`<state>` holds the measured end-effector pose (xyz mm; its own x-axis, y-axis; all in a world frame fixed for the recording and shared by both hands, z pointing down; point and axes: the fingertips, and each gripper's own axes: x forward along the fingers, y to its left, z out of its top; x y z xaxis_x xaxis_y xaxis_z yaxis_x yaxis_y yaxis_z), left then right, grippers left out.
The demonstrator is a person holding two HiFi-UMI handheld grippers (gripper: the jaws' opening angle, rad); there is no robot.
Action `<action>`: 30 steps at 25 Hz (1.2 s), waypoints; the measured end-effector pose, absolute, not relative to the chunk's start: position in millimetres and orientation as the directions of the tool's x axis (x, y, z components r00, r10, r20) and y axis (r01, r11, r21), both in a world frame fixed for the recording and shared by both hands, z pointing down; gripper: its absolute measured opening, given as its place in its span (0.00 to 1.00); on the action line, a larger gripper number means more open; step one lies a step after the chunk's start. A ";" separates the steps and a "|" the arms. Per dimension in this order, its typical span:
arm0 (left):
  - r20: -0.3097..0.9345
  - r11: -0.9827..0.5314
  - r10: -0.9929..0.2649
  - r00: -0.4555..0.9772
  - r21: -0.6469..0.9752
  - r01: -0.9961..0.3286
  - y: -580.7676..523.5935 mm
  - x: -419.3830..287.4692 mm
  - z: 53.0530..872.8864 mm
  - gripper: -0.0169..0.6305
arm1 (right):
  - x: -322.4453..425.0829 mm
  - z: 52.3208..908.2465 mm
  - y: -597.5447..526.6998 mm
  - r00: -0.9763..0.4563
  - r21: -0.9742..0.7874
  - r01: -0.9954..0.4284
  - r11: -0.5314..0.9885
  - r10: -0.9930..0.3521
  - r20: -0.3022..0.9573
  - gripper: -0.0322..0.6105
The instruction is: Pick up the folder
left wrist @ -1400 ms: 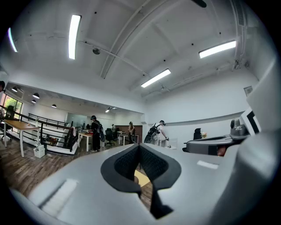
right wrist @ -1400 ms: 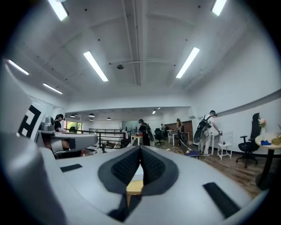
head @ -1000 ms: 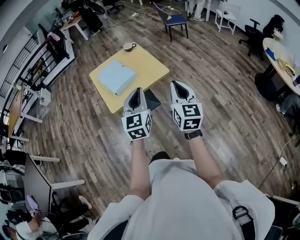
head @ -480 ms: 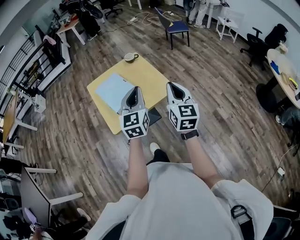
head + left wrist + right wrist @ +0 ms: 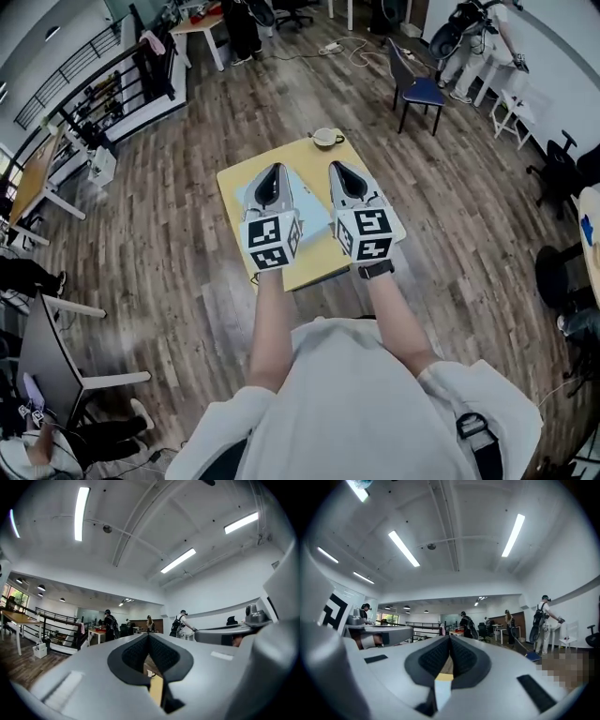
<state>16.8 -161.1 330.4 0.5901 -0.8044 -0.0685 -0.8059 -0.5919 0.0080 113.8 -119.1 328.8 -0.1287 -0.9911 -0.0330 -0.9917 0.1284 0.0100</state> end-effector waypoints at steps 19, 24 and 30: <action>0.147 -0.253 -0.952 0.268 0.112 -0.961 -324.2 -104.7 418.3 0.04 | 18.4 404.2 -336.6 -0.447 -0.030 -0.893 0.448 -0.879 0.167 0.07; 0.195 -0.243 -0.944 0.265 0.130 -0.961 -352.8 -104.7 448.5 0.05 | 22.9 451.5 -377.2 -0.469 -0.057 -0.879 0.473 -0.840 0.273 0.07; 0.371 -0.199 -0.893 0.254 0.178 -0.964 -370.5 -109.2 518.8 0.15 | 31.9 528.1 -393.8 -0.487 -0.120 -0.865 0.487 -0.761 0.429 0.10</action>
<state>-109.2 -370.5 518.8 0.2536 -0.8933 0.3710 -0.9635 -0.1995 0.1783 31.9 -393.8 528.1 -0.4871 -0.7609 0.4286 -0.8654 0.4866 -0.1196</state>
